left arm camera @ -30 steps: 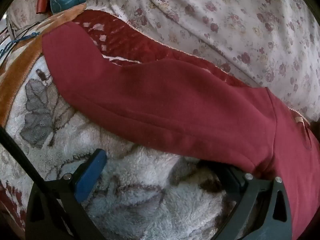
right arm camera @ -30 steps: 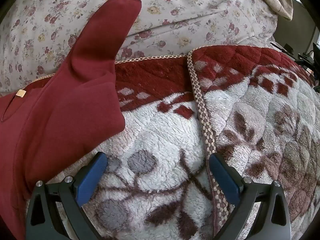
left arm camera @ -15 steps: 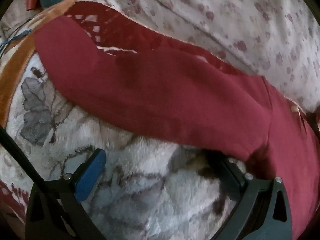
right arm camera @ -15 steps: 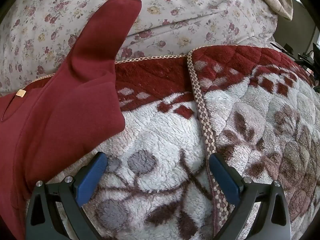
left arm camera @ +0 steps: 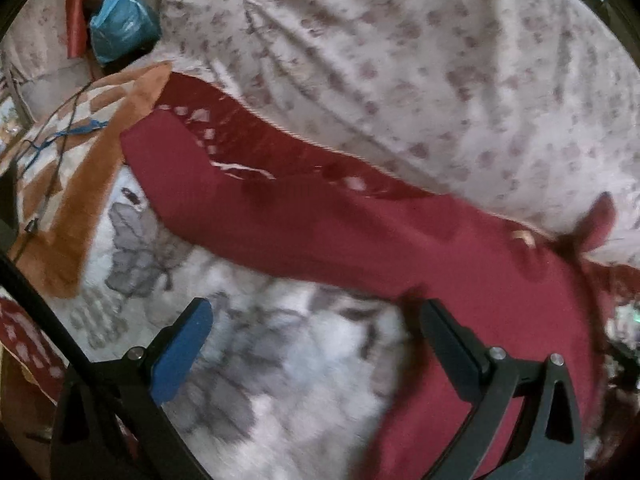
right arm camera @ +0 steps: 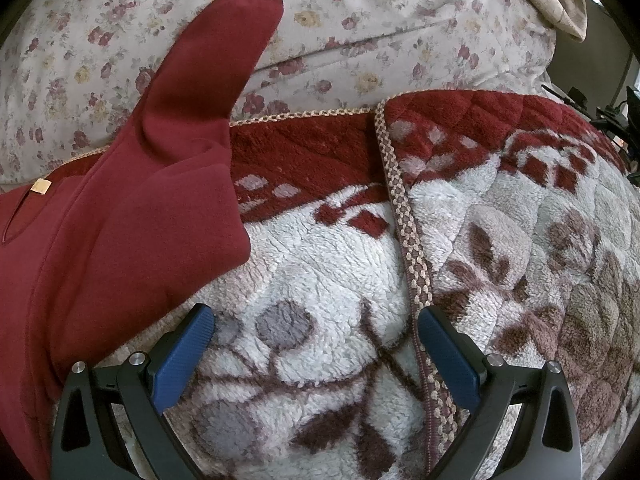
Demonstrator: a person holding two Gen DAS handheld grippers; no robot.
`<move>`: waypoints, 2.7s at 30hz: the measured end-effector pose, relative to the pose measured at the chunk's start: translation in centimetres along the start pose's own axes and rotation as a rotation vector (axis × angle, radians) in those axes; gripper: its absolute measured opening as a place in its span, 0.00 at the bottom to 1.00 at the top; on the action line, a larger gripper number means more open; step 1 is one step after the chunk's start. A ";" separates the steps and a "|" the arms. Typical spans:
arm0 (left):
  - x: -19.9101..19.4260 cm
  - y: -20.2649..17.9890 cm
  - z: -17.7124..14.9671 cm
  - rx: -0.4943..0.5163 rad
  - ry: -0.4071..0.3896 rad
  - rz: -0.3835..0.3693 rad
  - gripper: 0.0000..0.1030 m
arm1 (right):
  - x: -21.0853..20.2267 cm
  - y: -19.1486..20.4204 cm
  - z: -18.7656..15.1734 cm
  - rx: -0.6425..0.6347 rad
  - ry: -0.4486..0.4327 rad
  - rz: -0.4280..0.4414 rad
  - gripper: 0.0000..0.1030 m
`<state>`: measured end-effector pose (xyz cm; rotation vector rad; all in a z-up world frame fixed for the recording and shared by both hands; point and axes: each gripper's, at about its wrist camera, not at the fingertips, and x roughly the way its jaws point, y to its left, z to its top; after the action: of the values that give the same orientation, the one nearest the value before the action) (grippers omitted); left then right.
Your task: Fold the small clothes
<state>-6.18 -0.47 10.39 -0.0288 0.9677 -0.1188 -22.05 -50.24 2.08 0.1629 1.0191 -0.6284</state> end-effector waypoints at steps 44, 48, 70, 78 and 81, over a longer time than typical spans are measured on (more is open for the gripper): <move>5.4 -7.7 -1.4 0.162 -0.047 0.028 1.00 | -10.6 26.4 -2.9 -0.190 -0.117 0.304 1.00; 5.4 -7.4 -1.4 0.149 -0.057 0.028 1.00 | -10.2 26.5 -2.7 -0.181 -0.114 0.296 1.00; 5.4 -6.6 -1.3 0.127 -0.069 0.028 1.00 | -9.7 26.7 -2.2 -0.141 -0.082 0.299 1.00; 5.4 -6.6 -1.2 0.125 -0.074 0.036 1.00 | -9.5 27.2 -2.1 -0.154 -0.070 0.308 1.00; 5.5 -6.6 -1.2 0.127 -0.072 0.038 1.00 | -9.6 27.4 -1.9 -0.160 -0.074 0.307 1.00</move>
<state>-4.66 -7.61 5.69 0.1019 0.8863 -0.1429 -11.69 -23.24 4.76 0.1506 0.9446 -0.2712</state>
